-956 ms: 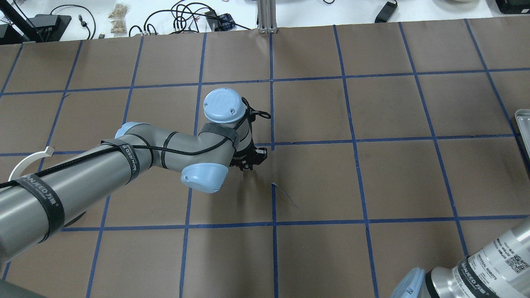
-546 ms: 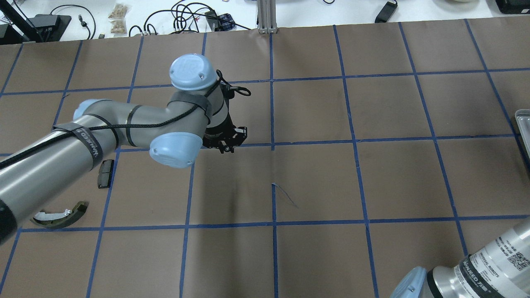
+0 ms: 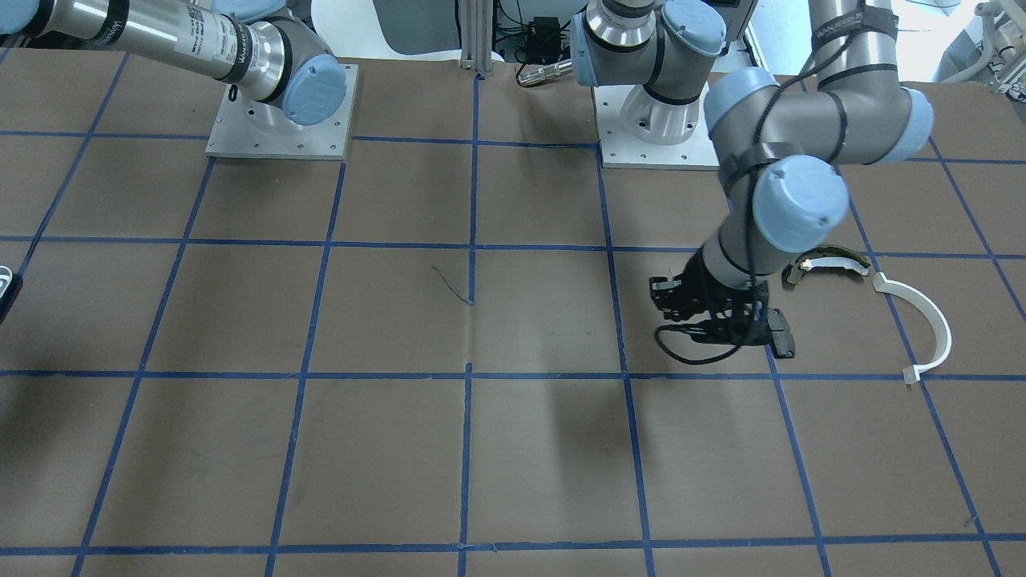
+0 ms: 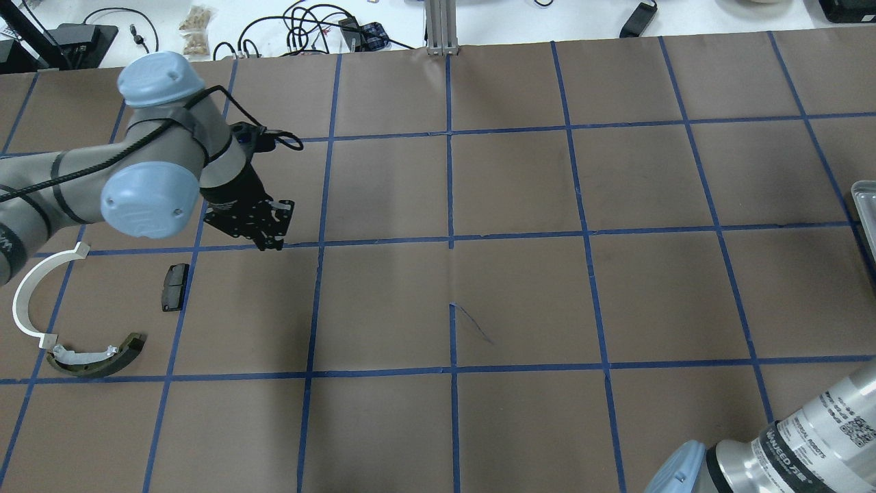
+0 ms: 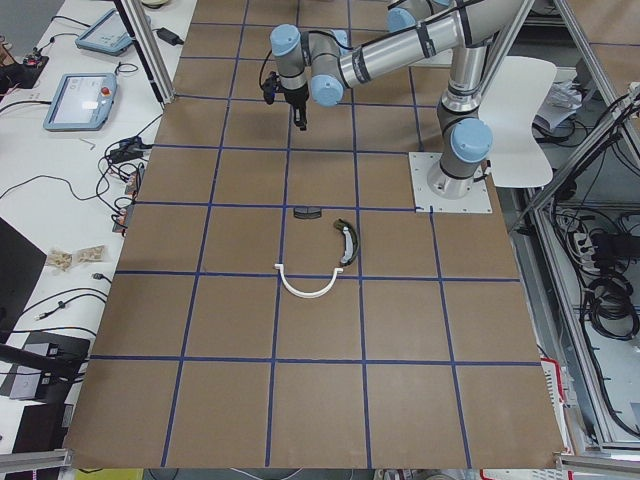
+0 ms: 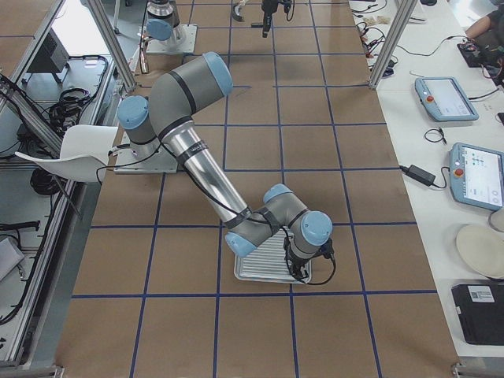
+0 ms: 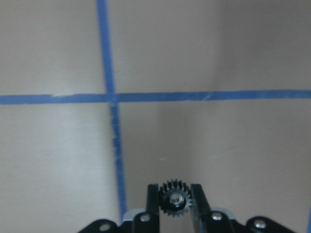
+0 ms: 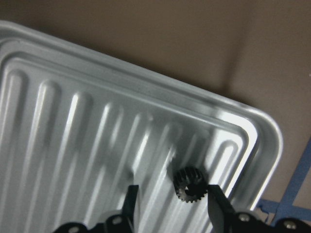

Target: Place bearing gear from tray to pile

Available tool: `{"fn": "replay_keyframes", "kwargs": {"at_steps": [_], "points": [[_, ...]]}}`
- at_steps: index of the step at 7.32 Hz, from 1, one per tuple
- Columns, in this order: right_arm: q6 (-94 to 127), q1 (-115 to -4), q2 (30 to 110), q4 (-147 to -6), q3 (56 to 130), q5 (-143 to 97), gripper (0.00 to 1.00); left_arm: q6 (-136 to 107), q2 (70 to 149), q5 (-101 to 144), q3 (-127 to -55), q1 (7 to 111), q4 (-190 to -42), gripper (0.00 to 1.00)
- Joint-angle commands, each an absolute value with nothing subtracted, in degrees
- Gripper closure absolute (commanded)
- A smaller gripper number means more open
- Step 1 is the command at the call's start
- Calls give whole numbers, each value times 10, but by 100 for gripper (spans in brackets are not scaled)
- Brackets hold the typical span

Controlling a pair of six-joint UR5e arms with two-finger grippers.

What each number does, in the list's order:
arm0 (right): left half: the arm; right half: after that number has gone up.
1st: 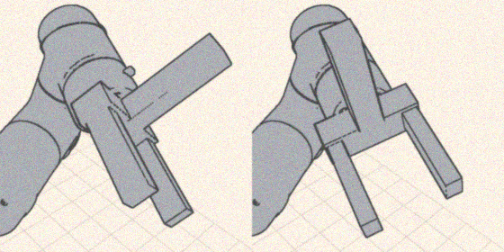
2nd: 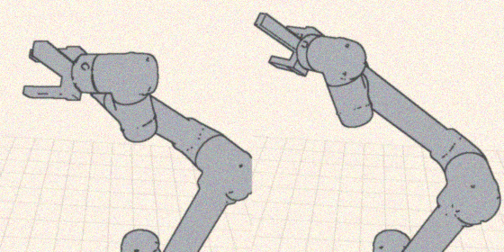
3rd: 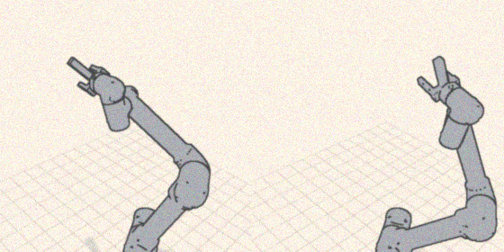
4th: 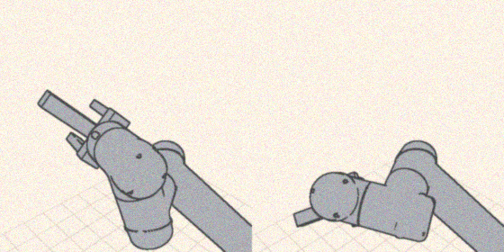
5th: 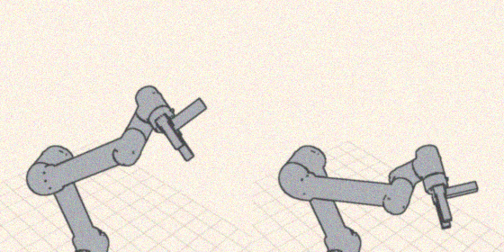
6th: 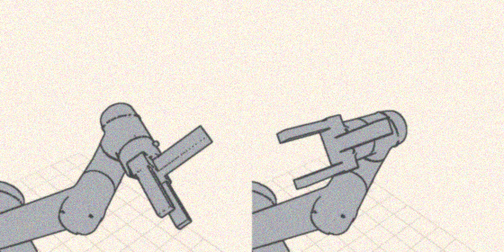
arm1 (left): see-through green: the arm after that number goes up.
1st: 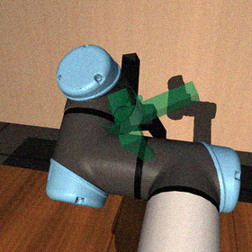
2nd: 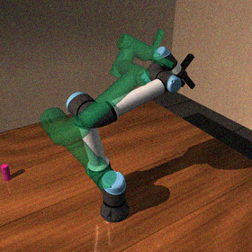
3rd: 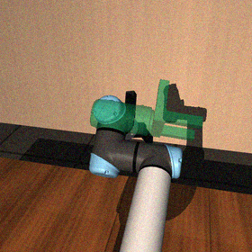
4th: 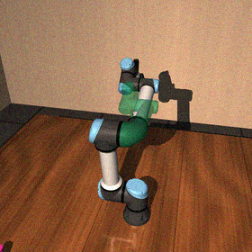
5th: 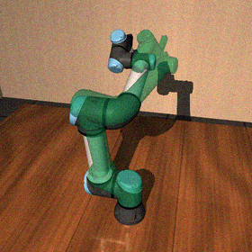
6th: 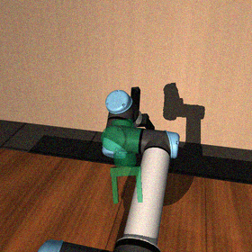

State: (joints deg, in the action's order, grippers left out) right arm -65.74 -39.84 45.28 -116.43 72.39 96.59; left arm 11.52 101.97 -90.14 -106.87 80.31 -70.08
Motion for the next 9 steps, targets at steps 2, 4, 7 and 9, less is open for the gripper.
{"fn": "replay_keyframes", "kwargs": {"at_steps": [2,4,7,9], "points": [[-657,-398,451,-1165,721,966,43,307,1058,-955,-1074,639,-655,100],[-657,-398,449,-1167,722,965,45,360,1100,-955,-1085,586,-594,100],[-656,-398,450,-1166,721,966,87,371,1121,-955,-1106,575,-534,1],[-657,-398,450,-1165,721,965,100,371,1108,-956,-1098,575,-542,0]]}}
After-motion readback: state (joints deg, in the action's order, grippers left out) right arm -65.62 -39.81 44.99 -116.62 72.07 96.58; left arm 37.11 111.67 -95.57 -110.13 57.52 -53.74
